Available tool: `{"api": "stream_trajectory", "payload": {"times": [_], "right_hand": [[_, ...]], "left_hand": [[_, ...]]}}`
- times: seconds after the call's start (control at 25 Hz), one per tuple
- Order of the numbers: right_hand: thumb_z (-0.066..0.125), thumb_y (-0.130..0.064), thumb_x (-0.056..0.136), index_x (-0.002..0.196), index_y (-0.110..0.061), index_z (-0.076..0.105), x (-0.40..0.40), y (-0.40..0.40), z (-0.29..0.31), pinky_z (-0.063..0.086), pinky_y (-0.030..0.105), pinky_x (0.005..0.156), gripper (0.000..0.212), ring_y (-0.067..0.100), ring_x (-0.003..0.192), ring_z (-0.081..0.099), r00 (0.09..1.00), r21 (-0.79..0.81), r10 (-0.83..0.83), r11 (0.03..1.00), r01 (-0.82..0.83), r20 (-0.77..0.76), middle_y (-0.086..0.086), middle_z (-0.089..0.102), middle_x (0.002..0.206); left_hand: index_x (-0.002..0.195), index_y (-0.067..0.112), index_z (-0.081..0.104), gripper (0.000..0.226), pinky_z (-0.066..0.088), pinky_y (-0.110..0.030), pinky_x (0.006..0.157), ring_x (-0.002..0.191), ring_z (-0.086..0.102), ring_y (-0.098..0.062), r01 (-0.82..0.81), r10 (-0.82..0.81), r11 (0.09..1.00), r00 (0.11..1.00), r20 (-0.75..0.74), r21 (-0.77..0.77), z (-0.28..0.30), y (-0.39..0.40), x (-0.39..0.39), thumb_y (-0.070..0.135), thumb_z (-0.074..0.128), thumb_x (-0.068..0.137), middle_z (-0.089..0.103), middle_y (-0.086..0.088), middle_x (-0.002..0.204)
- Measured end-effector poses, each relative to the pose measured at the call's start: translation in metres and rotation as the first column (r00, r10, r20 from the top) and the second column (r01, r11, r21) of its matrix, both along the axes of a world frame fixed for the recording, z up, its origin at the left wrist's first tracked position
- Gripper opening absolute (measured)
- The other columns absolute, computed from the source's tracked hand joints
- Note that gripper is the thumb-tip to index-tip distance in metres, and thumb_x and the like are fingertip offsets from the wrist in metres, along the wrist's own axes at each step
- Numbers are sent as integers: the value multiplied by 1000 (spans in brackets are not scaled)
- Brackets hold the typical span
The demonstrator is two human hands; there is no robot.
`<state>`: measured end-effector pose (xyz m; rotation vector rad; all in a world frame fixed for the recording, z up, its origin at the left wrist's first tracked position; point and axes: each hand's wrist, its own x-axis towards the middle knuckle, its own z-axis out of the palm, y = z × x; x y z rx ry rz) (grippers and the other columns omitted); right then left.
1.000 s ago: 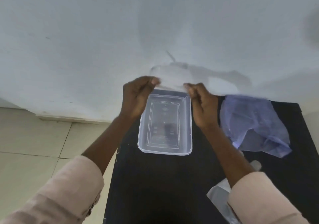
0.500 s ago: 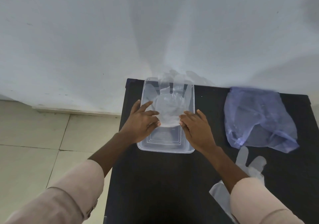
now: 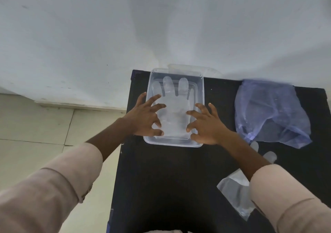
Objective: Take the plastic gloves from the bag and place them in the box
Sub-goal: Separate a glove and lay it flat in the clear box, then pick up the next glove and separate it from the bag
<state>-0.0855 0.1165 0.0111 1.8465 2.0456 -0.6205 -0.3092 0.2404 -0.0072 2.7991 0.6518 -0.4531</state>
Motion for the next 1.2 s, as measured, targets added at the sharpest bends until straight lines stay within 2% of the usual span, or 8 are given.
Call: {"api": "stream_trajectory", "payload": {"times": [0.36, 0.48, 0.56, 0.64, 0.72, 0.84, 1.04, 1.2], "right_hand": [[51, -39, 90, 115, -36, 65, -4, 5, 15, -8, 57, 116, 29, 31, 150, -3, 999, -54, -12, 998, 10, -44, 1, 23, 161], [57, -29, 90, 125, -29, 60, 0, -7, 30, 17, 50, 116, 35, 27, 145, 23, 943, 221, -134, 953, 206, -304, 4, 40, 152], [60, -22, 91, 126, -23, 59, 9, -26, 42, 32, 43, 112, 35, 24, 137, 40, 829, 313, -245, 842, 438, -502, 5, 49, 145], [62, -18, 92, 124, -18, 60, 25, -50, 48, 41, 28, 103, 32, 19, 125, 52, 661, 246, -362, 726, 642, -657, 4, 57, 136], [62, -15, 92, 118, -14, 64, 43, -76, 48, 48, 21, 92, 26, 16, 112, 61, 432, 82, -456, 608, 790, -779, 3, 65, 124], [62, -15, 92, 111, -14, 68, 69, -125, 39, 51, 25, 83, 20, 13, 102, 65, 153, -138, -548, 453, 881, -822, 4, 71, 111], [65, -15, 89, 104, -19, 71, 91, -207, 15, 50, 30, 86, 16, 15, 99, 66, 11, -270, -667, 316, 909, -745, 3, 72, 105], [64, -12, 88, 93, -19, 71, 94, -258, 0, 49, 25, 82, 11, 11, 89, 67, 13, -265, -721, 272, 925, -693, 1, 73, 97]], "left_hand": [[123, 40, 63, 54, -10, -62, 115, 151, -7, -30, -50, 44, 998, 988, -147, -36, 16, -3, 13, 70, 38, 86, 17, 2, 164], [125, 37, 60, 44, 5, -60, 117, 148, 16, -31, -180, 189, 980, 974, 121, -82, 33, -11, 28, 56, 49, 87, 38, -2, 155], [126, 31, 58, 43, 30, -52, 112, 132, 45, -28, -295, 403, 906, 822, 403, -304, 48, -29, 47, 46, 58, 85, 57, -2, 137], [121, 28, 58, 38, 49, -33, 95, 109, 61, -18, -284, 599, 763, 646, 472, -580, 65, -55, 71, 32, 68, 85, 67, 2, 116], [111, 23, 64, 27, 53, -23, 85, 95, 66, -11, -230, 650, 690, 614, 448, -686, 73, -85, 98, 23, 70, 85, 70, 3, 101], [104, 10, 70, 19, 54, -27, 82, 86, 67, -12, -161, 691, 546, 642, 333, -822, 62, -136, 134, 13, 71, 85, 74, -11, 94], [100, 11, 73, 20, 54, -45, 94, 89, 71, -25, -244, 648, 453, 751, 129, -857, 18, -208, 170, 14, 73, 81, 75, -17, 95], [101, 11, 73, 17, 53, -35, 90, 86, 67, -16, -349, 643, 444, 766, 22, -826, -3, -240, 174, 8, 70, 84, 75, -15, 95]]}}
